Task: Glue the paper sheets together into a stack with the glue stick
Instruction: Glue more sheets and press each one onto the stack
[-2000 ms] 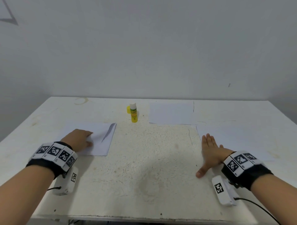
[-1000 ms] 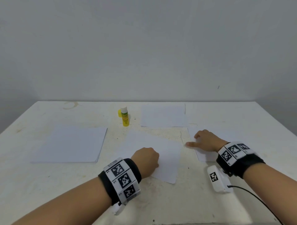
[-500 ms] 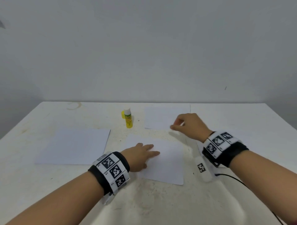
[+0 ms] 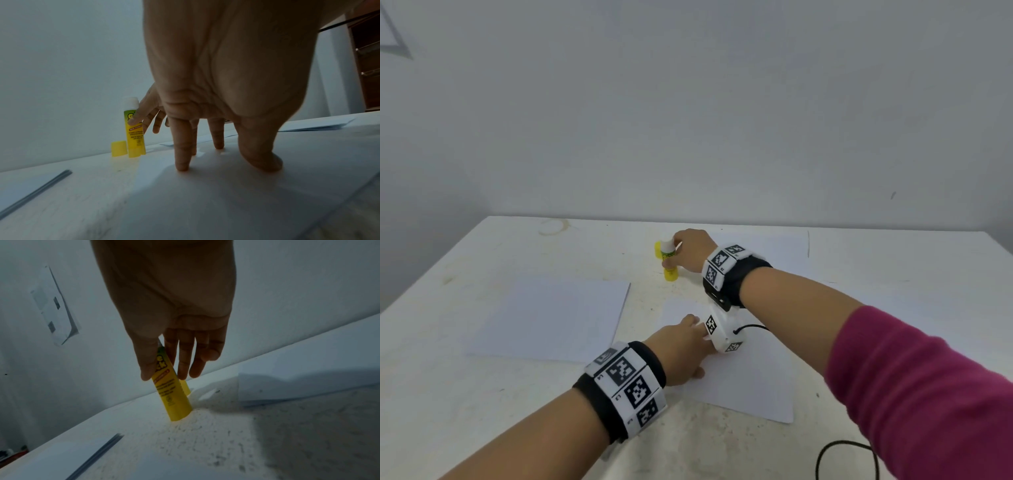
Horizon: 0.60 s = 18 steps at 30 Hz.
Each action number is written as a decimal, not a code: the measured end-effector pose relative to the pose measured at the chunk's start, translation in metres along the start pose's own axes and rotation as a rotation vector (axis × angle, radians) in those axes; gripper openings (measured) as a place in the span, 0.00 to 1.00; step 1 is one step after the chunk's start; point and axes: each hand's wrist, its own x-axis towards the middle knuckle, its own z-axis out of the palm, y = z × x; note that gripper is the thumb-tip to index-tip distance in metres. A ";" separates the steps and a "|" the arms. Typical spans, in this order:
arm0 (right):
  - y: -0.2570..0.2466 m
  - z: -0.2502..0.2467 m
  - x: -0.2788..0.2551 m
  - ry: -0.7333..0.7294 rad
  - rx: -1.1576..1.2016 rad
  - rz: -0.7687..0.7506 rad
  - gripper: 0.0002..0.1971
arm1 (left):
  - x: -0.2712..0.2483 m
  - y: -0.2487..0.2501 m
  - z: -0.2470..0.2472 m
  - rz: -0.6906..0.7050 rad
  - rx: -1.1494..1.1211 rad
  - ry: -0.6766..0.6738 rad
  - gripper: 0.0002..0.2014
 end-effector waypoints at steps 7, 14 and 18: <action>0.009 -0.031 -0.022 -0.015 0.175 -0.016 0.17 | 0.000 -0.004 -0.003 0.054 0.019 0.065 0.34; 0.062 -0.086 -0.083 -0.237 0.042 0.158 0.23 | 0.003 -0.008 -0.006 0.026 0.009 0.093 0.39; 0.089 -0.087 -0.103 0.080 0.036 0.203 0.28 | 0.009 -0.002 -0.012 0.054 -0.034 0.110 0.41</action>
